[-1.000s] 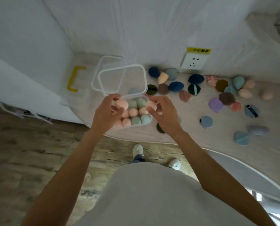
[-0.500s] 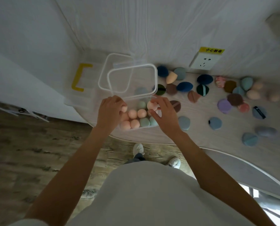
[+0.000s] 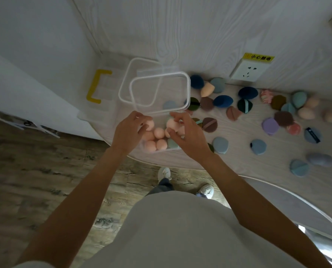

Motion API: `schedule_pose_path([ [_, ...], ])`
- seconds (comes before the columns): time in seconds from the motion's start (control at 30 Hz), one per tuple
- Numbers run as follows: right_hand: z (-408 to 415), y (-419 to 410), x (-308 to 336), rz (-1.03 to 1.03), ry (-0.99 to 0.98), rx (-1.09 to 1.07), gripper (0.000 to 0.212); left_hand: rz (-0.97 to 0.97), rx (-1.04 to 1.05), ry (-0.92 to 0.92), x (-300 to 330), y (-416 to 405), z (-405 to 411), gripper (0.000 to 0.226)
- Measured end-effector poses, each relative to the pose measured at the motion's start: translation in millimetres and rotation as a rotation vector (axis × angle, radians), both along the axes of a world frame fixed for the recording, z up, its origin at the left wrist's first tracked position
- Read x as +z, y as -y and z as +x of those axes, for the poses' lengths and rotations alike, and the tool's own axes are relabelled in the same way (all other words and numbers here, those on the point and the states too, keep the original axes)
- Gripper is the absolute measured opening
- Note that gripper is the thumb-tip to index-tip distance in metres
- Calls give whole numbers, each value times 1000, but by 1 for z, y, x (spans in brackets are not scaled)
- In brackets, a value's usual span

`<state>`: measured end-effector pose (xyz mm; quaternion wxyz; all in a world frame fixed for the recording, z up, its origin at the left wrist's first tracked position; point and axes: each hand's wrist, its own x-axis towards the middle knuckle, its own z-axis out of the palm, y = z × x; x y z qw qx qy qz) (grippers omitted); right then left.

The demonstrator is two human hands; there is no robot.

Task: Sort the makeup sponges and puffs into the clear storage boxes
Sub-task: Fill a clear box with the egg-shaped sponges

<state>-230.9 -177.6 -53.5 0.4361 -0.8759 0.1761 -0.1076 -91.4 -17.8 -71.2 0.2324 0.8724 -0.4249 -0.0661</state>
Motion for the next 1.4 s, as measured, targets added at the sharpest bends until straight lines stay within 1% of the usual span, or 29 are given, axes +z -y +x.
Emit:
schedule_pose_path([
  [0.1, 9, -4, 3, 39, -15, -13, 31, -1, 27, 5, -1, 0, -1, 24],
  [0.17, 10, -3, 3, -7, -7, 11, 32, 4, 54, 43, -2, 0, -3, 25],
  [0.23, 13, -3, 0, -154, -27, 100, 37, -4, 87, 52, -3, -2, -2, 25],
  [0.37, 29, -13, -7, -466, -151, 270, 37, -27, 104, 9, -5, -5, 0, 23],
  [0.47, 37, -23, -14, -601, -271, 341, 48, -22, 82, -16, -5, -6, 4, 21],
  [0.53, 40, -26, -16, -637, -332, 364, 55, -2, 50, 29, -6, -6, 9, 20],
  [0.57, 40, -26, -15, -640, -341, 373, 54, 13, 37, 63, -5, -6, 10, 20],
  [0.67, 39, -23, -13, -621, -310, 411, 48, 42, 14, 157, -3, -3, 14, 17],
  [0.73, 37, -21, -14, -632, -284, 439, 48, 64, -12, 222, -3, -1, 14, 13],
  [0.83, 36, -20, -16, -652, -257, 438, 46, 148, -72, 301, 0, 7, 8, 6],
  [0.87, 35, -20, -16, -638, -253, 435, 45, 175, -86, 309, 0, 9, 6, 4],
  [0.93, 34, -19, -15, -600, -245, 436, 44, 212, -103, 295, 1, 12, 4, 11],
  [1.03, 36, -10, -6, -469, -236, 411, 41, 217, -121, 254, 3, 7, 6, 8],
  [1.1, 37, 0, 4, -252, -226, 309, 40, 190, -119, 257, 4, 1, 6, 13],
  [1.17, 38, 10, 10, -24, -159, 205, 39, 150, -89, 266, 8, -1, 4, 24],
  [1.2, 38, 15, 12, 30, -125, 160, 37, 121, -74, 269, 10, -1, 3, 27],
  [1.3, 39, 20, 12, 128, -85, 46, 37, 87, -100, 239, 9, 4, -6, 32],
  [1.4, 45, 16, 9, 59, -29, 14, 28, 144, -158, 180, -1, 7, -21, 43],
])
